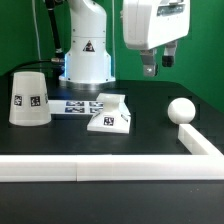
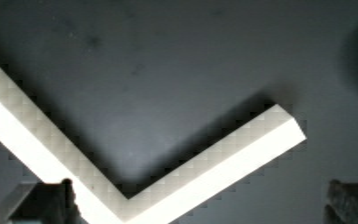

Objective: Assemble lamp

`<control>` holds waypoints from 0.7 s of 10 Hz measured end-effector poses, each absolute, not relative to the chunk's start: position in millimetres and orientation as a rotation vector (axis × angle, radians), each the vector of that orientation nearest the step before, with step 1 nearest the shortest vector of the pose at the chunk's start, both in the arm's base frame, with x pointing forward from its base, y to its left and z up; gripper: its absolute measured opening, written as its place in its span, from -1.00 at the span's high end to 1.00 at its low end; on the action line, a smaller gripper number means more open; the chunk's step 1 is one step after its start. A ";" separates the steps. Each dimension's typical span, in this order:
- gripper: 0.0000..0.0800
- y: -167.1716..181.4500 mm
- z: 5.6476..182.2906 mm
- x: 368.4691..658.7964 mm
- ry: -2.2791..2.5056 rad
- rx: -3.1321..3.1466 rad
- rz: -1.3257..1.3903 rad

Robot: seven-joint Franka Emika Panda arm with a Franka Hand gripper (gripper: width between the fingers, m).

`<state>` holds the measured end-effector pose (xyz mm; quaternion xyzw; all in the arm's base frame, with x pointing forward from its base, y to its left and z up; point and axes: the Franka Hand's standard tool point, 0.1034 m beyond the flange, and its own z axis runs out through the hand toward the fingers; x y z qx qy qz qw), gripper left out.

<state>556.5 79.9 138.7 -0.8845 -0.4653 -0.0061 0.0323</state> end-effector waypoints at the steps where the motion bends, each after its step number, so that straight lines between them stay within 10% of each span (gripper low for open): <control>1: -0.75 71.1 139.9 545.2 -1.418 -2.745 -0.033; 7: -0.75 39.1 132.8 494.8 -1.372 -2.790 -0.062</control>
Offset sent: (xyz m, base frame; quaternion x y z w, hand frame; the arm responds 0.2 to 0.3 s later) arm -0.0574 -0.0326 0.0010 -0.0028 0.0297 0.0170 0.9994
